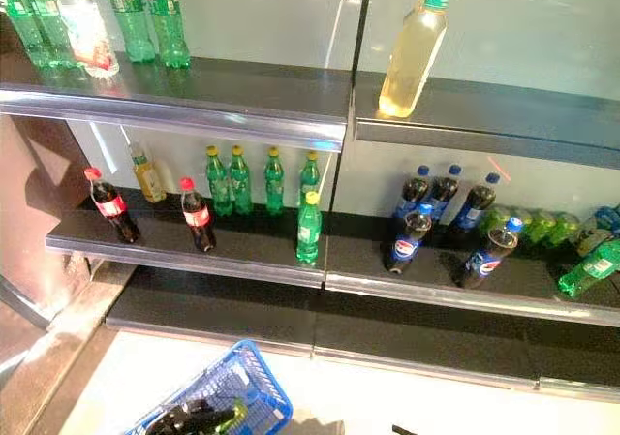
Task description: Pick up the drink and place into the basket.
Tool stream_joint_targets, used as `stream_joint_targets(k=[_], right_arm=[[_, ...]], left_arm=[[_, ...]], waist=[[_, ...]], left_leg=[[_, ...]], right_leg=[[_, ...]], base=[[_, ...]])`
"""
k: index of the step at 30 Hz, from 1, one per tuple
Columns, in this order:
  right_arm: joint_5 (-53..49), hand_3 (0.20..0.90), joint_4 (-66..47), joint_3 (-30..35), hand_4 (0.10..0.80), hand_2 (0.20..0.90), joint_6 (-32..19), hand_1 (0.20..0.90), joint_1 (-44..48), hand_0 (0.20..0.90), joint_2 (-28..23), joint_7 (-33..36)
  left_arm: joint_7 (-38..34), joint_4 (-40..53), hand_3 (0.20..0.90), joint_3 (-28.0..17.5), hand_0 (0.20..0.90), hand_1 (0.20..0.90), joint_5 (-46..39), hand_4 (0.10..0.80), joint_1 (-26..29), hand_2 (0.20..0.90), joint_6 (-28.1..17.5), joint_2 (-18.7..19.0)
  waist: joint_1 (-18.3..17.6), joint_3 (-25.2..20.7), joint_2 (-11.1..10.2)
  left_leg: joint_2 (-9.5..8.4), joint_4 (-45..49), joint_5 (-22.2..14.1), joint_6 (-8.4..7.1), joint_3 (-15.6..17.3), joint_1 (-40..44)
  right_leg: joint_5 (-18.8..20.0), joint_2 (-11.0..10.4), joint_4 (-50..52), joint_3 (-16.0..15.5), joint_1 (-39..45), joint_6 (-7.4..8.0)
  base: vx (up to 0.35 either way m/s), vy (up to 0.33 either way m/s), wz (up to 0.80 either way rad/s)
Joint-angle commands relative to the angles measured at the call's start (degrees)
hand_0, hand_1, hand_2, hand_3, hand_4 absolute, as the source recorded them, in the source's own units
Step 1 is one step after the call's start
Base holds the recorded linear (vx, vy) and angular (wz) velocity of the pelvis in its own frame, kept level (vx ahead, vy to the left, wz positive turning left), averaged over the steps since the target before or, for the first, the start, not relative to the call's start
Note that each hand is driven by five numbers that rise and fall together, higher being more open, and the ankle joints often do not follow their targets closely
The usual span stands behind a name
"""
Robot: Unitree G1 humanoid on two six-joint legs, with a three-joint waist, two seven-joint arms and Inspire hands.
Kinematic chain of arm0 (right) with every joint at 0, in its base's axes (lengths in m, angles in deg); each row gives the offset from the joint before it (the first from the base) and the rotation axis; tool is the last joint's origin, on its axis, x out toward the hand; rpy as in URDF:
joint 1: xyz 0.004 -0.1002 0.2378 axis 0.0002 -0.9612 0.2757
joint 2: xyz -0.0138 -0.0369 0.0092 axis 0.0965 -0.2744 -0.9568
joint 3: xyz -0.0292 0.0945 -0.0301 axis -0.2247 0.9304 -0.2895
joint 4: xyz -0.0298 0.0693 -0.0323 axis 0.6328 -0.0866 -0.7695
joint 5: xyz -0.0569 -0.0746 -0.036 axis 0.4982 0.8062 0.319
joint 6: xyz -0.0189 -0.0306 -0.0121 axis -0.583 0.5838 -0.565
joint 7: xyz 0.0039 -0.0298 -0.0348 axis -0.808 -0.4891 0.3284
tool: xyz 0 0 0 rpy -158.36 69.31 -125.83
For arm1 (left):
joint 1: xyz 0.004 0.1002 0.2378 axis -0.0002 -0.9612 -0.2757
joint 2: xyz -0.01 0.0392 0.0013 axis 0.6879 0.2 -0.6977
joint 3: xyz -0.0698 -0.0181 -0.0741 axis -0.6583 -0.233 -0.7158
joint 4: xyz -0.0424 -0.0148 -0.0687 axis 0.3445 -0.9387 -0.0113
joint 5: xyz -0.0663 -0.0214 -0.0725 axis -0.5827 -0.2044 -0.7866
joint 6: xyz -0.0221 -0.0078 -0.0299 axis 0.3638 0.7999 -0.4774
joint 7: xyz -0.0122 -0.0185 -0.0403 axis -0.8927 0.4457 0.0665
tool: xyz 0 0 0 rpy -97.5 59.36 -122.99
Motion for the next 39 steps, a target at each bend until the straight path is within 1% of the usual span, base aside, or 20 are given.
stream_joint_targets(k=[1, 5, 23, 31, 32, 34, 37, 38, 39], right_arm=[[0.3, 0.900, 3.6, -0.2, 0.800, 0.900, -1.9, 0.900, 4.7, 0.900, -2.2, -0.2], [0.2, 0.900, 3.6, -0.3, 0.800, 0.900, -1.8, 0.900, 4.8, 0.900, -2.2, -0.2], [0.2, 0.900, 3.7, -0.3, 0.800, 0.900, -1.8, 0.900, 5.0, 0.900, -2.3, -0.2], [-0.3, 0.900, 3.5, -0.3, 0.800, 0.900, -1.8, 0.900, 5.1, 0.900, -2.3, 0.2], [-0.6, 0.900, 3.4, -0.2, 0.800, 0.900, -1.7, 0.900, 5.0, 0.900, -2.3, 0.2], [-1.6, 0.900, 3.2, -0.1, 0.800, 0.900, -1.7, 0.900, 4.8, 0.900, -2.2, 0.1], [-1.0, 0.900, 2.2, -0.4, 0.800, 0.900, -2.0, 0.900, 4.3, 0.900, -2.0, -0.6], [-0.8, 0.900, 1.7, -0.6, 0.800, 0.900, -2.6, 0.900, 4.3, 0.900, -2.3, -1.2], [-0.8, 0.900, 1.7, -0.6, 0.800, 0.900, -2.6, 0.900, 4.3, 0.900, -2.3, -1.2]], left_arm=[[1.2, -0.4, 0.200, 1.7, 0.300, 0.300, 4.3, 0.100, 2.4, 0.300, -4.6, 4.6], [1.8, -0.4, 0.200, 1.7, 0.300, 0.300, 3.1, 0.100, 2.5, 0.300, -4.4, 4.6], [2.3, -0.2, 0.200, 1.7, 0.300, 0.300, 2.8, 0.100, 2.2, 0.300, -4.7, 4.5], [2.1, -0.5, 0.200, 1.7, 0.300, 0.300, 2.9, 0.100, 2.5, 0.300, -4.7, 4.4], [2.2, -0.6, 0.200, 1.7, 0.300, 0.300, 3.1, 0.100, 2.5, 0.300, -4.7, 4.4], [2.1, -0.9, 0.200, 1.5, 0.300, 0.300, 3.6, 0.100, 2.4, 0.300, -4.7, 4.3], [2.6, -1.5, 0.200, 0.6, 0.300, 0.300, 4.3, 0.100, 1.5, 0.300, -5.4, 4.5], [3.0, -1.2, 0.200, 0.3, 0.300, 0.300, 3.9, 0.100, 1.1, 0.300, -5.7, 4.7], [3.0, -1.2, 0.200, 0.3, 0.300, 0.300, 3.9, 0.100, 1.0, 0.300, -5.7, 4.7]], waist=[[1.4, 1.4, 1.1], [1.4, 1.3, 1.1], [1.7, 1.4, 1.1], [1.7, 1.3, 0.6], [1.6, 1.3, 0.6], [1.2, 1.3, 0.5], [1.2, 1.7, 0.2], [1.4, 2.0, -0.2], [1.5, 2.1, -0.1]], left_leg=[[-3.62, 0.5, -4.1, 2.36, 2.7, 0.2], [-3.61, 0.4, -4.2, 2.35, 2.7, 0.3], [-3.75, 0.5, -4.2, 2.54, 2.3, 0.3], [-3.82, 0.2, -4.1, 2.49, 2.2, 0.3], [-3.85, 0.2, -4.1, 2.54, 2.1, 0.2], [-4.22, 0.3, -4.4, 3.00, 1.2, 0.2], [-5.47, 2.2, -5.0, 3.80, -2.7, -0.6], [-6.21, 4.2, -5.9, 4.24, -4.9, -1.4], [-6.20, 4.3, -5.9, 4.26, -4.8, -1.4]], right_leg=[[-1.5, 2.0, 1.1, -5.0, 0.4, 0.10], [-1.5, 2.0, 1.1, -4.9, 0.4, 0.09], [-1.7, 2.0, 1.3, -4.8, 0.6, 0.03], [-1.5, 2.3, 1.1, -4.5, 0.5, 0.09], [-1.5, 2.4, 1.1, -4.3, 0.4, 0.07], [-1.6, 2.7, 1.5, -2.7, 0.1, -0.03], [-1.5, 2.6, 3.0, 0.6, -1.2, 0.05], [-1.2, 2.3, 3.2, 2.5, -1.8, 0.08], [-1.2, 2.3, 3.2, 2.6, -1.8, 0.09]], base=[[0.000, 0.000, 0.00], [0.000, 0.000, 0.00], [0.000, 0.000, 0.00], [0.000, 0.000, 0.00], [0.000, 0.000, 0.00], [0.000, 0.000, 0.00], [-0.011, 0.033, -0.10], [-0.036, 0.037, -0.25], [-0.130, 0.125, -0.60]])
